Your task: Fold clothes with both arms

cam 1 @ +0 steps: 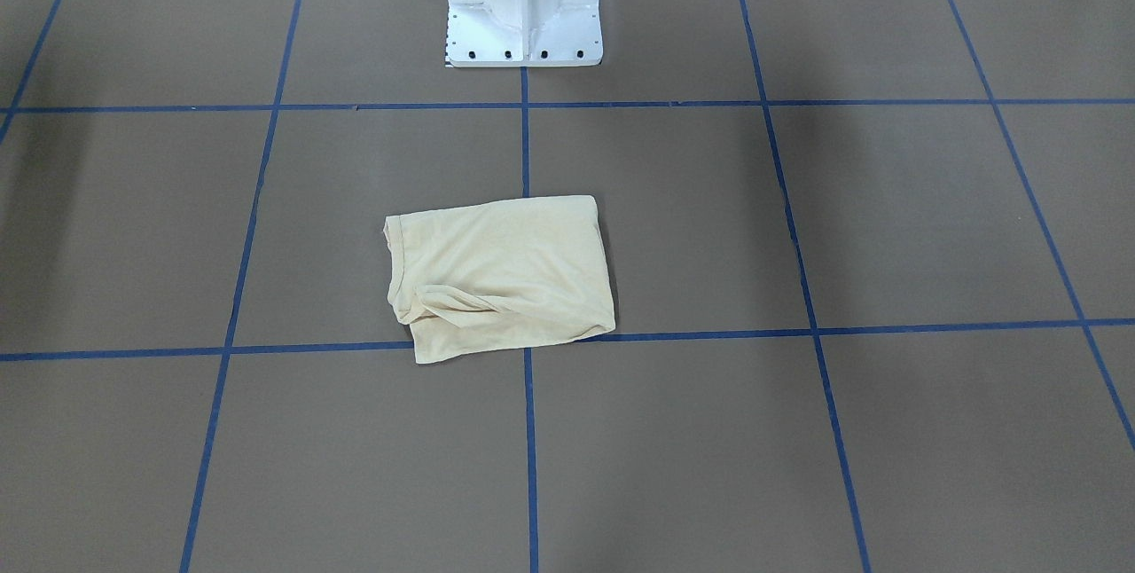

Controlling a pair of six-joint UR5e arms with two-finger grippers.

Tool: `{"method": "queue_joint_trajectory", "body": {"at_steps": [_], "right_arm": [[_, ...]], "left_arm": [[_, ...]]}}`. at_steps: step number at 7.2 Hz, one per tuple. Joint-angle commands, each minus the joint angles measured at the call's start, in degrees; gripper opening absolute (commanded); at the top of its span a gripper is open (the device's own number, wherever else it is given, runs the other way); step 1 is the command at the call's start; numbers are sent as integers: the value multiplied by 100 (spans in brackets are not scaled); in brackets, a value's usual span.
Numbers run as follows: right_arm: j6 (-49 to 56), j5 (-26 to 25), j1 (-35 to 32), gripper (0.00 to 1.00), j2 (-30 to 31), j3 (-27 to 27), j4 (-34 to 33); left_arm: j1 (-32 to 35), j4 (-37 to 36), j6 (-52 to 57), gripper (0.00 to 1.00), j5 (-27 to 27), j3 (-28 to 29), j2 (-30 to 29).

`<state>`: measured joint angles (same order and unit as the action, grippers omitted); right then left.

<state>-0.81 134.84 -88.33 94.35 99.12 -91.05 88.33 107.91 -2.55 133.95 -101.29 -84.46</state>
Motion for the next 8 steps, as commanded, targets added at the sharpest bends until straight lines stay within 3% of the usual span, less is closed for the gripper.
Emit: {"method": "queue_joint_trajectory", "body": {"at_steps": [1, 8], "right_arm": [[-77, -2, 0, 100, -30, -24, 148], [-244, 288, 0, 100, 207, 55, 167]], "left_arm": [[0, 2, 0, 100, 0, 4, -9], [-9, 29, 0, 100, 0, 22, -17]]}}
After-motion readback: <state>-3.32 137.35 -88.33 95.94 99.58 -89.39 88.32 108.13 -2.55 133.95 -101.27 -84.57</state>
